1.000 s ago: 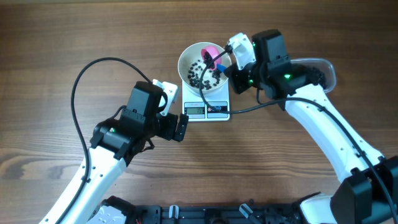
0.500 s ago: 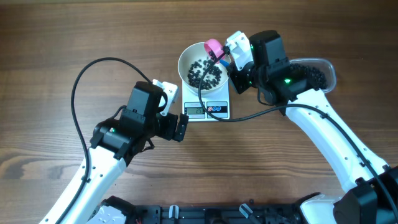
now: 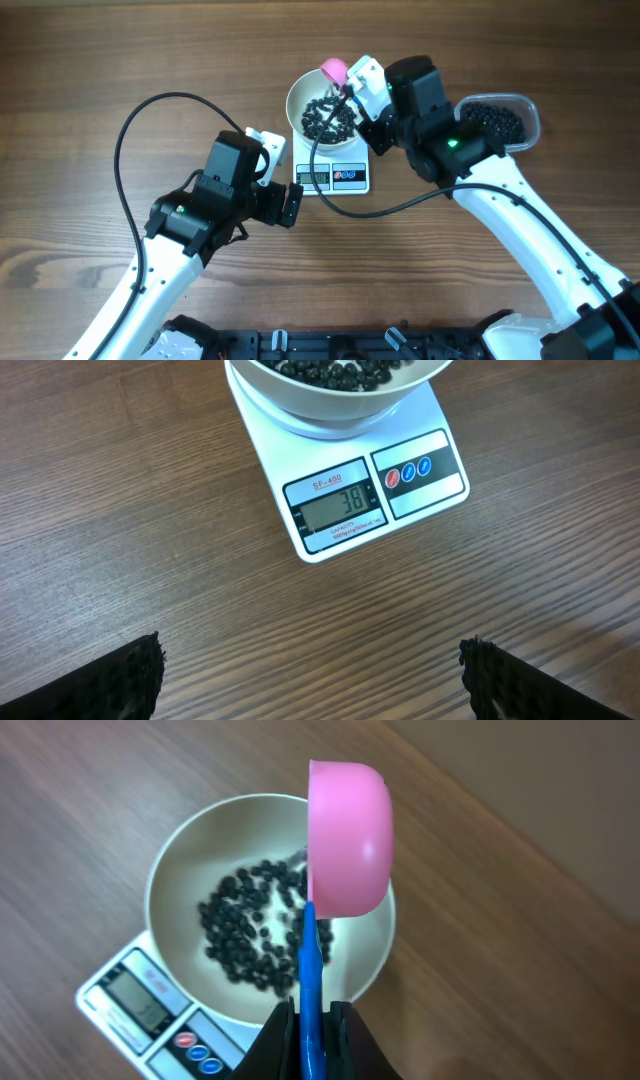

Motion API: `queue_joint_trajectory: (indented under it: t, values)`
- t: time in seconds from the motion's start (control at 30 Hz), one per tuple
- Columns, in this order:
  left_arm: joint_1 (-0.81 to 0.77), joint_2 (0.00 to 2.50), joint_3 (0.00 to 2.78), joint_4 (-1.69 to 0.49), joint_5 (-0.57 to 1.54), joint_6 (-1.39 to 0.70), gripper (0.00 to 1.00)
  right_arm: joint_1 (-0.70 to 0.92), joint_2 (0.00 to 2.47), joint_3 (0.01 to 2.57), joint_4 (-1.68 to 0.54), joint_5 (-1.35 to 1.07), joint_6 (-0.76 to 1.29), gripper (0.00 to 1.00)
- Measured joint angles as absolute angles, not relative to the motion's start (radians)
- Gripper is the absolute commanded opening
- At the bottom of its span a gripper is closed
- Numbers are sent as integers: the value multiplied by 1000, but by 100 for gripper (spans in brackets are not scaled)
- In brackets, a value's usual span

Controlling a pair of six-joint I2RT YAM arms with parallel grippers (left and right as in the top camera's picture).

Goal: Scoop item into bowl and weigh 150g on scale
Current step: 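Carry the empty pink scoop back to the bean tub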

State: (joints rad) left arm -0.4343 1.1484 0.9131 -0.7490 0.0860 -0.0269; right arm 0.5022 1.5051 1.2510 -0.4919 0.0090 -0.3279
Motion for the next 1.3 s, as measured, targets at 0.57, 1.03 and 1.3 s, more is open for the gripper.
queue_joint_trajectory:
  t: [0.57,1.03,1.3]
  values:
    - [-434,1148,913,-749,86,-27,100,559,1504,1251,-487,88,-191,4]
    - [-434,1148,913,-751,86,-27,100,141,1336,1251,-577,-262,-17,4]
    - [-434,1148,913,-751,86,-27,100,-226,1330,1251,-757,-306,-18,4]
